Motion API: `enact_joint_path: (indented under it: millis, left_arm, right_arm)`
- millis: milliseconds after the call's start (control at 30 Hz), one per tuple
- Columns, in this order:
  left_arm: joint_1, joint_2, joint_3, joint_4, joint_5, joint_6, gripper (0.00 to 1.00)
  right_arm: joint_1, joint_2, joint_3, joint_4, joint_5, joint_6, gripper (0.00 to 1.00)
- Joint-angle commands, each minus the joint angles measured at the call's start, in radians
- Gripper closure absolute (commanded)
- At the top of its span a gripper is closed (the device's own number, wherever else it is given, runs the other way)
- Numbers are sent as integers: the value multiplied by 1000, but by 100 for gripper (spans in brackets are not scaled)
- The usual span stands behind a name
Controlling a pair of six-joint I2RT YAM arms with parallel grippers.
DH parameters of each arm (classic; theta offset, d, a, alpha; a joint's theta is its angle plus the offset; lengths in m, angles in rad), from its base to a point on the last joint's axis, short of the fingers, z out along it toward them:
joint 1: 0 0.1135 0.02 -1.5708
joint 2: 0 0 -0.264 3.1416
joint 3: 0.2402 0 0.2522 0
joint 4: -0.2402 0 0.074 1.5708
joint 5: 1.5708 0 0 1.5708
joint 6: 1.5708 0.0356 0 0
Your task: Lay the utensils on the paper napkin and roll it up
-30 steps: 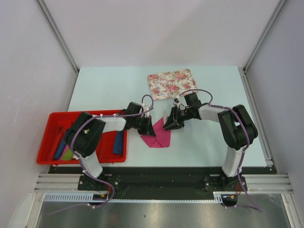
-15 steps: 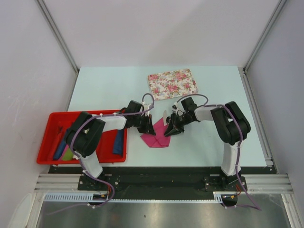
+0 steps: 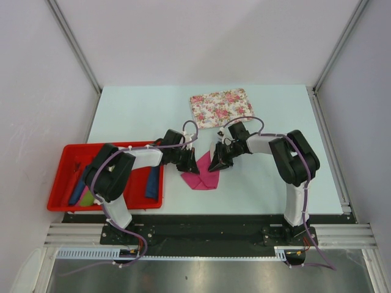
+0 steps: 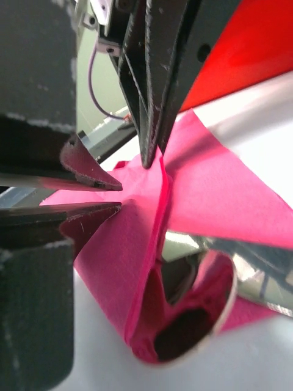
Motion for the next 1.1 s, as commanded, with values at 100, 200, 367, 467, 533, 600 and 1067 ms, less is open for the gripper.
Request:
enact_joint_path:
  millis: [100,200,367,467,533,600,1067]
  left_arm:
    - [-9,-36,-3,-3,-2,48,100]
    - [-26,-36,2,-5,1,53,100]
    - [-46,-33,5,3,-1,44,100]
    - [-46,-33,7,1,-4,42,100]
    - [-46,-38,7,-3,-4,42,100]
    - [-47,-42,8,-8,-4,41,100]
    - [-49,-65,4,-12,9,22,100]
  right_arm:
    - [13,27,39,-54,76,-58,84]
    - [15,18,40,-57,66,-58,83]
    - [13,-11,37,-50,34,-47,78]
    - [13,-25,36,-48,15,-42,77]
    - [13,-30,33,-48,12,-36,76]
    - [12,-34,31,-40,-3,-36,76]
    - [18,-62,29,-33,-17,-41,74]
